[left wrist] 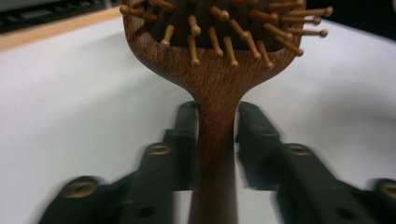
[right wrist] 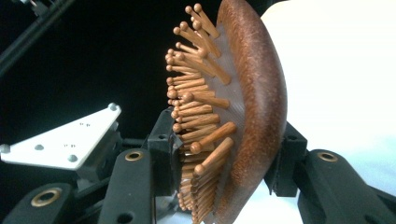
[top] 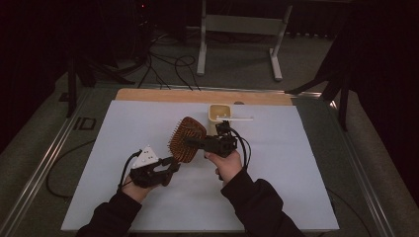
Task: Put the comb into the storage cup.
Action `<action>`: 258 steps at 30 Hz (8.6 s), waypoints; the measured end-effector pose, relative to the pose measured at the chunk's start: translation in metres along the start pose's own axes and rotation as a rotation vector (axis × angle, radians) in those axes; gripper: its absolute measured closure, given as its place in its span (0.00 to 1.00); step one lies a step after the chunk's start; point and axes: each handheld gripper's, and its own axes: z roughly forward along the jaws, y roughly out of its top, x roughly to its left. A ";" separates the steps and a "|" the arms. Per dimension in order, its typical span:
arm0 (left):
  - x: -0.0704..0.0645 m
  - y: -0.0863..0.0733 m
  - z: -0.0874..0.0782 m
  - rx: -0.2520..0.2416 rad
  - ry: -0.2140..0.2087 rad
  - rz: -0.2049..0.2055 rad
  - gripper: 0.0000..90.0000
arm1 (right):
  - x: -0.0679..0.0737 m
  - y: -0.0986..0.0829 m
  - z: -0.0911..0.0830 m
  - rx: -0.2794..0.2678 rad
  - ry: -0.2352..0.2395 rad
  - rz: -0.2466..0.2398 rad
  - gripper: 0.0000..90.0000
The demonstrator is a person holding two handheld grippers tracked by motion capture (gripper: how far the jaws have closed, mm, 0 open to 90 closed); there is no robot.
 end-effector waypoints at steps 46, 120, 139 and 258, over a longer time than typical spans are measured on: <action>0.024 -0.030 -0.041 -0.038 -0.039 -0.051 0.00 | 0.005 0.062 -0.072 -0.107 -0.118 -0.162 0.60; 0.031 -0.058 -0.062 -0.078 0.015 -0.002 0.00 | -0.074 0.136 -0.075 -0.234 -0.413 -0.146 0.60; 0.030 -0.059 -0.062 -0.082 0.005 0.002 0.00 | -0.100 0.115 -0.056 -0.189 -0.414 -0.104 0.60; 0.030 -0.059 -0.065 -0.096 -0.012 0.003 0.00 | -0.118 0.015 -0.081 -0.008 -0.426 -0.310 0.09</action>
